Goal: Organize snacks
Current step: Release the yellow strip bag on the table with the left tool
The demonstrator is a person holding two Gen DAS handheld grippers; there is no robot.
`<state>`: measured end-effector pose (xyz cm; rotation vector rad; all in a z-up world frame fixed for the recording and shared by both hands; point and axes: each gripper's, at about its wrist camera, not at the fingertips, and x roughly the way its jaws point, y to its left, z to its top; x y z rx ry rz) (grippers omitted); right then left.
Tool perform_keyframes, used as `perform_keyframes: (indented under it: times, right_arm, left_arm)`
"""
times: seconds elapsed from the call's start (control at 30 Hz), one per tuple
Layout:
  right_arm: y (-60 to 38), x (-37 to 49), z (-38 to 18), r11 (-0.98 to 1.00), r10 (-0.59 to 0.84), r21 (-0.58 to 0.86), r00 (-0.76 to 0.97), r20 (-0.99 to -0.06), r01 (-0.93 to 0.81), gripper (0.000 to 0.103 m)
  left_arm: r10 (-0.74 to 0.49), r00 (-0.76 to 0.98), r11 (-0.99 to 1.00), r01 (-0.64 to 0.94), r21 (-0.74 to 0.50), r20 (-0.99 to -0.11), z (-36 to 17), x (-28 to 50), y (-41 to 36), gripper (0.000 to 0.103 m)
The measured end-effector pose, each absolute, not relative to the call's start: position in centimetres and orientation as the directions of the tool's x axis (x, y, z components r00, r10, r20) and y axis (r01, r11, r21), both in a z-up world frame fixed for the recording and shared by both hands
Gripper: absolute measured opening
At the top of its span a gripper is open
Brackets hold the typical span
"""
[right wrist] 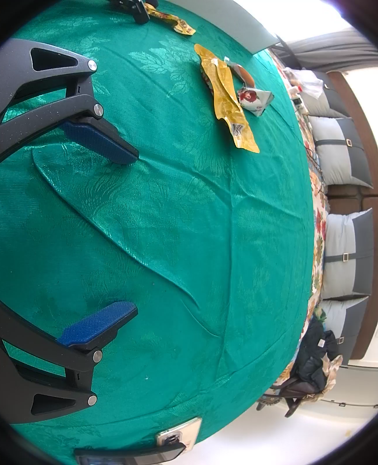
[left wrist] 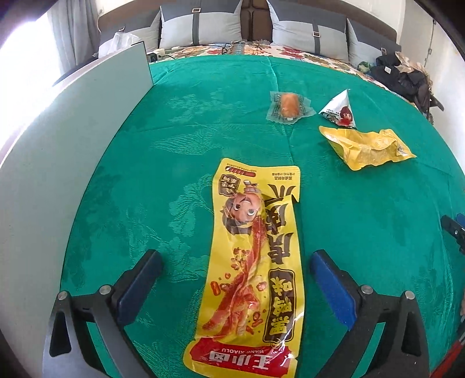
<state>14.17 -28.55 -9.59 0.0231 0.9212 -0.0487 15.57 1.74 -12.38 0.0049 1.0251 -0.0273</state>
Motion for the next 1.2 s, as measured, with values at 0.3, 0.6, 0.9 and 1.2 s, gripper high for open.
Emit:
perform_keyframes:
  times: [0.3,0.6,0.9,1.2]
  right_arm:
    - [-28.6,14.2,-9.6,0.999,-0.032,-0.001,0.604,-0.797,0.052,0.098]
    - [-28.6,14.2,-9.5,0.999,-0.032,-0.001,0.604,-0.797,0.052,0.098]
    - [-28.6,14.2,-9.5,0.999,-0.031,-0.001,0.604,-0.797,0.051,0.098]
    - [-28.6,14.2,-9.5,0.999,-0.031,0.000,0.603,-0.797,0.051,0.098]
  left_arm:
    - [-0.006,0.538,1.000,0.002,-0.006,-0.843,-12.6,15.7,3.7,0.103]
    - [-0.006,0.574,1.000,0.000,-0.007,-0.819,-12.7,15.0,3.7,0.103]
    - [-0.002,0.580,1.000,-0.005,-0.006,-0.815,-12.8,14.6,3.7,0.103]
    - [-0.002,0.580,1.000,-0.005,-0.006,-0.815,-12.8,14.6,3.7,0.103]
